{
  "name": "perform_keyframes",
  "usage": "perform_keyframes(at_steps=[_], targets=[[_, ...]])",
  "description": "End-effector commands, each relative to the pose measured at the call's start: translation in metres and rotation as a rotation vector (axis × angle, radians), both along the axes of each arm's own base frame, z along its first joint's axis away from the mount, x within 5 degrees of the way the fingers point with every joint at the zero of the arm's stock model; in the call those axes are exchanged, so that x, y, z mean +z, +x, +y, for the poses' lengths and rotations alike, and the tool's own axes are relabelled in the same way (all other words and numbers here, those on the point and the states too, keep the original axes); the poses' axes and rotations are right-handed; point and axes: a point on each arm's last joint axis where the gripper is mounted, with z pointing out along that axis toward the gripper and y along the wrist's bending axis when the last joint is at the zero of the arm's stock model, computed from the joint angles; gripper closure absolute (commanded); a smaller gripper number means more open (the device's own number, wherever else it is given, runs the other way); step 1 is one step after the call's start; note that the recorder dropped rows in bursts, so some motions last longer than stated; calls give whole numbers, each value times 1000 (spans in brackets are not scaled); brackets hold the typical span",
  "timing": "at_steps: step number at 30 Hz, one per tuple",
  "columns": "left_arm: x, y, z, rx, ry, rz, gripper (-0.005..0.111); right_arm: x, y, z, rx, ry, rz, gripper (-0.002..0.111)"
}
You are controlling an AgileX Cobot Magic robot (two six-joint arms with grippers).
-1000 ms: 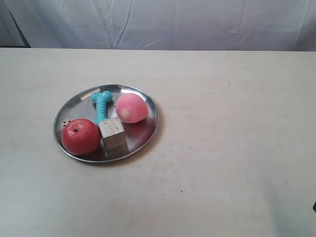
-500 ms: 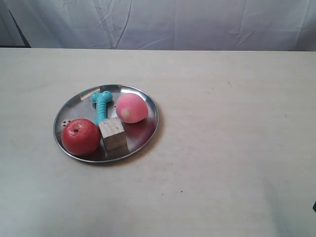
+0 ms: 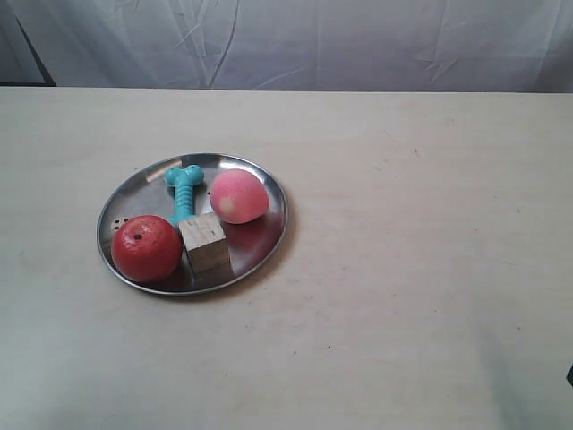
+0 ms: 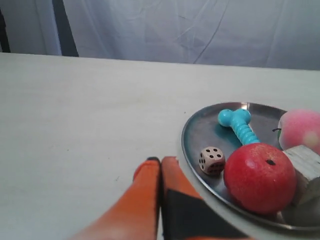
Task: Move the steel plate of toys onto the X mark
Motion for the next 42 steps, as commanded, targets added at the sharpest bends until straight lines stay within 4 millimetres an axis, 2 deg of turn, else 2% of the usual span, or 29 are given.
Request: perform_keyframes(at_steps=[1, 12, 22, 28, 42], targets=[[-1, -5, 1, 25, -42, -12, 107, 1, 0, 0, -4, -5, -11, 109], [3, -8, 1, 31, -42, -77, 107, 1, 0, 0, -4, -5, -11, 109], [3, -8, 2, 32, -27, -85, 107, 1, 0, 0, -4, -5, -11, 109], [3, -8, 4, 36, 63, -87, 107, 1, 0, 0, -4, -2, -11, 109], [3, -8, 4, 35, 66, -87, 107, 1, 0, 0, -4, -5, -11, 109]])
